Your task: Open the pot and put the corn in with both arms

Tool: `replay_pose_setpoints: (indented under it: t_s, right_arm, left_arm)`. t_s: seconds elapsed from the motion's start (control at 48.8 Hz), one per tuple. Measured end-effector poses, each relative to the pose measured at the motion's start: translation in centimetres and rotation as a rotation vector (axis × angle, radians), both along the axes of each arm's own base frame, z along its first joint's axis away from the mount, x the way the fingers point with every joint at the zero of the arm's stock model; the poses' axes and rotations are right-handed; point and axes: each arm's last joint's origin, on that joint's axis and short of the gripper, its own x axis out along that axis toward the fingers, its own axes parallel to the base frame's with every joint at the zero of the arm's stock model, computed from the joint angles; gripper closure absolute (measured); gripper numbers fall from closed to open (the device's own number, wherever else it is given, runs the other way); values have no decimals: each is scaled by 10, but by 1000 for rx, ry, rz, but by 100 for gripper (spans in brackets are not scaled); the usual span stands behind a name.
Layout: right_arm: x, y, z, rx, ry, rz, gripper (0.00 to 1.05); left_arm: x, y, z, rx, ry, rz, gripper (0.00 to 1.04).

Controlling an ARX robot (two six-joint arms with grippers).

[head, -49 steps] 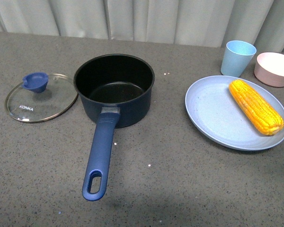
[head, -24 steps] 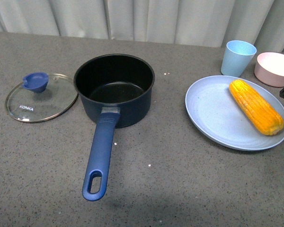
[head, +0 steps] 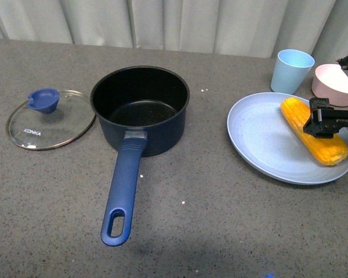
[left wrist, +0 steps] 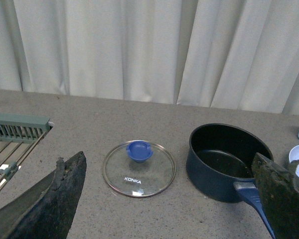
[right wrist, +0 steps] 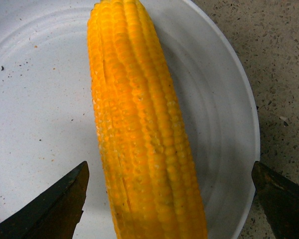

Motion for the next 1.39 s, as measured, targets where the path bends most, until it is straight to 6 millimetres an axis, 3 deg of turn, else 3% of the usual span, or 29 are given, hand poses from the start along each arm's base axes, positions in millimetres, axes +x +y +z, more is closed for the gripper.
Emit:
replay_pose_setpoints:
  t_s: [0.102,0.348,0.594,0.942,1.106,1.208,1.392]
  right_arm:
    - [6,2,-1,-1,4,10,10]
    - [9,8,0,-19,14,45,56]
    - [9,12,1,-16,25,61,89]
    - [4,14,14,37,3,90,101]
    - [-2,18,47,151,-67,112,101]
    - [-5,31,69,273,-102,142,101]
    - [0,69,86,449,-88,216,101]
  left_arm:
    - [0,0,0,0,0,0,6]
    - [0,0,0,0,0,0,6]
    - [0,0,0,0,0,0,6]
    - [0,0,0,0,0,0,6]
    - [0,0,0,0,0,0,6]
    - [0,0,0,0,0,0,6]
    - [0,0,0,0,0,0,6]
